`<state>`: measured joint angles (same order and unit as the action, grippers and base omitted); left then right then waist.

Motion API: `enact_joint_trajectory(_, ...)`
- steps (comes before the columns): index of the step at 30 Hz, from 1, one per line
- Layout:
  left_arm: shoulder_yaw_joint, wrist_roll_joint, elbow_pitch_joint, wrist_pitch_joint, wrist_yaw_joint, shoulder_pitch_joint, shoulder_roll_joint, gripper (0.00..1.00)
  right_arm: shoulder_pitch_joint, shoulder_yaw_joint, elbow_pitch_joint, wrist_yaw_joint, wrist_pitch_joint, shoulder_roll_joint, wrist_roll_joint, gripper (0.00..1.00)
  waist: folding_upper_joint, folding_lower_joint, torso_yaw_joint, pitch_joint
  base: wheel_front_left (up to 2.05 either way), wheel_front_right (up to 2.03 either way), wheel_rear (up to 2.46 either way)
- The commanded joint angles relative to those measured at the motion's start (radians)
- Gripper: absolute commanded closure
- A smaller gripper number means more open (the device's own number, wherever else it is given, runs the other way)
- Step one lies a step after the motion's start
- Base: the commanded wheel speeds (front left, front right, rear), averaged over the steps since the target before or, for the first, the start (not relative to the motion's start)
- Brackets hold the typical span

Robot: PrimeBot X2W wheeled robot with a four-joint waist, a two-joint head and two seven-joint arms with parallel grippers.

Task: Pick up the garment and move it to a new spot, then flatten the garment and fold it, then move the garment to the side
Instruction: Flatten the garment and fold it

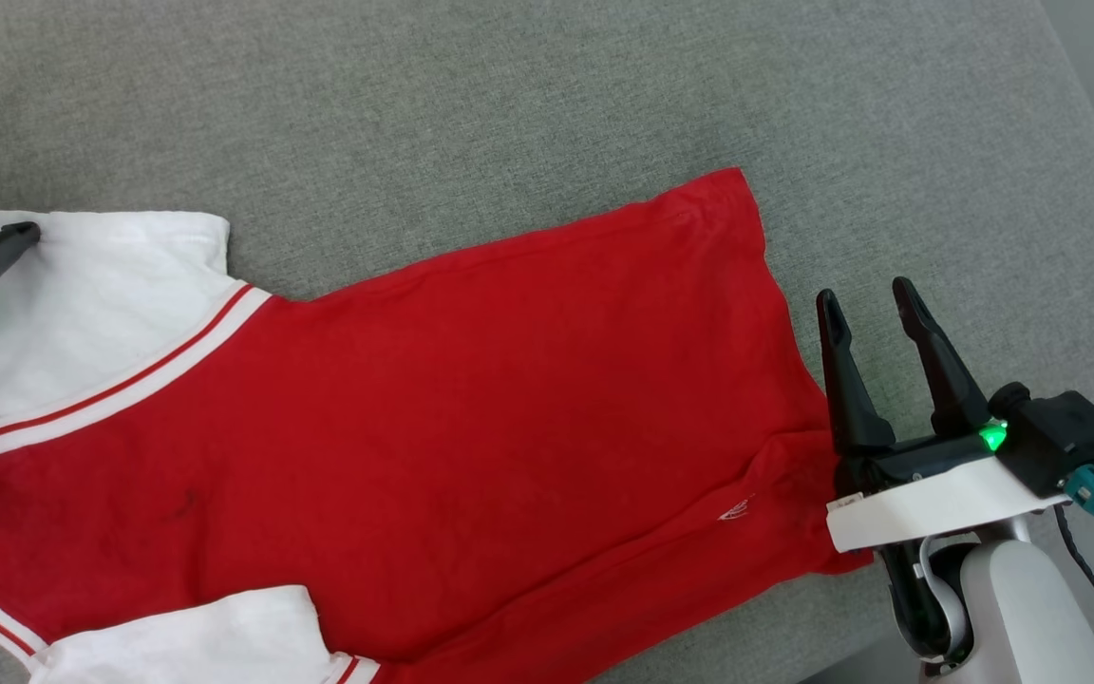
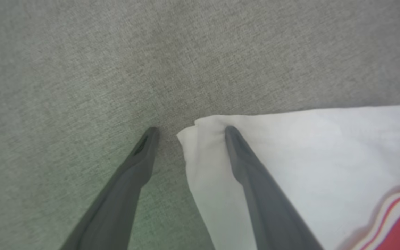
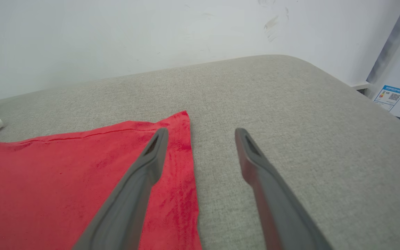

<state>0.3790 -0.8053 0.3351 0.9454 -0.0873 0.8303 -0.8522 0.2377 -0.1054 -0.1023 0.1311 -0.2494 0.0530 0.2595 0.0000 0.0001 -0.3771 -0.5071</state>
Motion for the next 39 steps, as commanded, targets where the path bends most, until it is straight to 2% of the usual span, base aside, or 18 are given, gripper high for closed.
enact_joint_trajectory(1,0.025,-0.014,0.013,0.027,0.0,-0.035,0.016,0.87,0.013,0.002,-0.004,-0.001,-0.006,-0.005,0.003,0.0,0.0,-0.0001,0.0,-0.002,0.0,0.0,0.0)
enact_joint_trajectory(2,0.027,-0.022,0.009,0.038,-0.001,-0.047,0.019,1.0,0.013,0.004,-0.006,-0.001,-0.008,-0.005,0.003,0.0,0.0,-0.0001,0.001,-0.002,0.0,0.0,0.0)
enact_joint_trajectory(7,0.007,-0.024,-0.015,-0.011,0.01,-0.054,0.023,1.0,0.021,0.013,-0.014,-0.001,-0.01,-0.005,-0.015,0.0,0.0,-0.0001,0.017,0.014,0.0,0.0,0.0)
enact_joint_trajectory(12,-0.002,-0.006,-0.041,-0.088,0.001,-0.054,0.032,1.0,0.02,0.026,-0.015,-0.001,0.008,-0.004,-0.041,0.0,0.0,-0.0001,0.041,0.047,0.0,0.0,0.0)
enact_joint_trajectory(15,0.001,0.014,-0.078,-0.181,-0.012,-0.07,0.041,1.0,0.013,0.045,-0.001,-0.001,0.058,0.019,-0.066,0.0,0.0,-0.0001,0.076,0.092,0.0,0.0,0.0)
enact_joint_trajectory(17,0.004,0.017,-0.091,-0.203,-0.017,-0.075,0.042,1.0,0.012,0.045,0.003,-0.001,0.077,0.028,-0.069,0.0,0.0,-0.0001,0.086,0.102,0.0,0.0,0.0)
enact_joint_trajectory(18,0.013,0.029,-0.122,-0.255,-0.025,-0.082,0.051,1.0,0.011,0.046,0.016,-0.001,0.123,0.056,-0.078,0.0,0.0,-0.0001,0.11,0.126,0.0,0.0,0.0)
enact_joint_trajectory(21,0.023,0.028,-0.174,-0.316,-0.032,-0.104,0.065,1.0,0.014,0.031,0.033,-0.001,0.232,0.111,-0.067,0.0,0.0,-0.0001,0.144,0.156,0.0,0.0,0.0)
enact_joint_trajectory(26,0.054,0.038,-0.277,-0.395,-0.037,-0.146,0.076,1.0,0.047,-0.002,0.073,-0.001,0.475,0.238,-0.029,0.0,0.0,-0.0001,0.204,0.187,0.0,0.0,0.0)
enact_joint_trajectory(27,0.054,0.038,-0.277,-0.395,-0.037,-0.146,0.076,1.0,0.047,-0.002,0.073,-0.001,0.475,0.238,-0.029,0.0,0.0,-0.0001,0.204,0.187,0.0,0.0,0.0)
enact_joint_trajectory(33,0.073,0.04,-0.411,-0.461,-0.033,-0.224,0.075,1.0,0.115,-0.038,0.109,-0.001,0.779,0.35,0.047,0.0,0.0,-0.0001,0.262,0.193,0.0,0.0,0.0)
enact_joint_trajectory(39,0.061,0.05,-0.551,-0.503,0.001,-0.304,0.055,1.0,0.216,-0.023,0.06,-0.001,1.019,0.391,0.107,0.0,0.0,-0.0001,0.314,0.16,0.0,0.0,0.0)
